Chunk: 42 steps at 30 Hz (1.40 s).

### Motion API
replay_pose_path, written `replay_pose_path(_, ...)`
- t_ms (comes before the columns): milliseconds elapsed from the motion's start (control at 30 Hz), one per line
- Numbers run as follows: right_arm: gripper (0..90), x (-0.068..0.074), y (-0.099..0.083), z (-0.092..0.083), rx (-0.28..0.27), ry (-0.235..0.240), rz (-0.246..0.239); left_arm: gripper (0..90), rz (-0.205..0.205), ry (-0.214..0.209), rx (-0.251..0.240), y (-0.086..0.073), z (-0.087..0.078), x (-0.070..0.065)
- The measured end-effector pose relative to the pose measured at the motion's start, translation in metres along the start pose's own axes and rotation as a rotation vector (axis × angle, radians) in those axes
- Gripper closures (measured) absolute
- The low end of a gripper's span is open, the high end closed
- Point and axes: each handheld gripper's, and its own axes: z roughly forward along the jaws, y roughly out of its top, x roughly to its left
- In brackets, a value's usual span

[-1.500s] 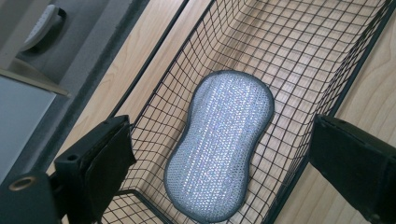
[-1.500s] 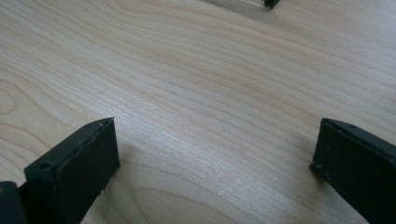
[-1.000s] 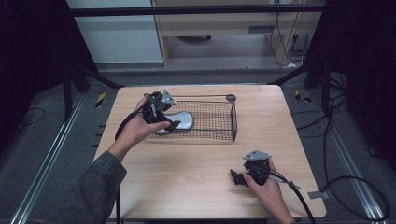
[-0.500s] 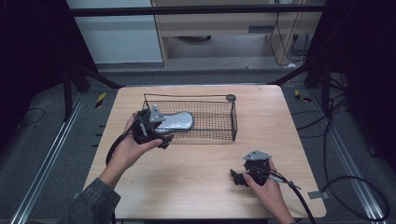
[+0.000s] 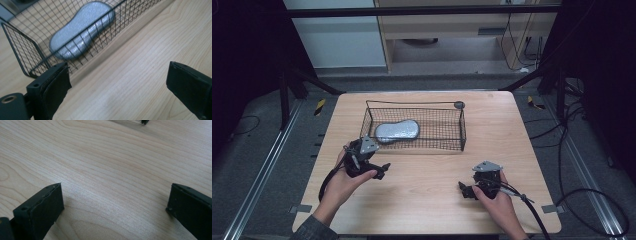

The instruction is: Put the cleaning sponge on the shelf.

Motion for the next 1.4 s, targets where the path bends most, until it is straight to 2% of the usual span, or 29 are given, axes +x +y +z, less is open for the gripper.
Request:
replay_pose_path(133, 0.7, 0.000, 0.000, 0.000, 0.000, 0.001, 0.000, 4.8, -0.046, -0.001, 0.015, -0.026, 0.005, 0.002)
replay_pose_path(233, 0.7, 0.000, 0.000, 0.000, 0.000, 0.001, 0.000, 4.6, -0.062, 0.024, 0.057, -0.045, 0.010, 0.006)
replay_pose_path(367, 0.6, 0.000, 0.000, 0.000, 0.001, 0.001, 0.000, 4.5, -0.097, 0.036, 0.073, -0.060, 0.014, 0.017)
replay_pose_path(533, 0.6, 0.000, 0.000, 0.000, 0.001, 0.001, 0.000, 4.5, -0.165, 0.061, 0.062, -0.070, 0.017, 0.033)
replay_pose_path(700, 0.6, 0.000, 0.000, 0.000, 0.000, 0.002, 0.000, 4.2, -0.208, 0.081, 0.053, -0.077, 0.021, 0.045)
replay_pose_path(900, 0.5, 0.000, 0.000, 0.000, 0.000, 0.002, 0.000, 4.1, -0.228, 0.085, 0.070, -0.085, 0.029, 0.053)
replay_pose_path(1167, 0.4, 0.000, 0.000, 0.000, 0.000, 0.003, -0.002, 3.2, -0.239, 0.077, 0.072, -0.090, 0.037, 0.056)
replay_pose_path(1300, 0.4, 0.000, 0.000, 0.000, 0.000, 0.003, -0.002, 1.0, -0.265, 0.060, 0.049, -0.093, 0.040, 0.056)
replay_pose_path(1333, 0.4, 0.000, 0.000, 0.000, 0.000, 0.003, -0.002, 0.3, -0.280, 0.050, 0.029, -0.095, 0.042, 0.057)
replay_pose_path(1400, 0.4, 0.000, 0.000, 0.000, 0.000, 0.002, -0.002, 0.0, -0.276, 0.048, 0.000, -0.098, 0.042, 0.057)
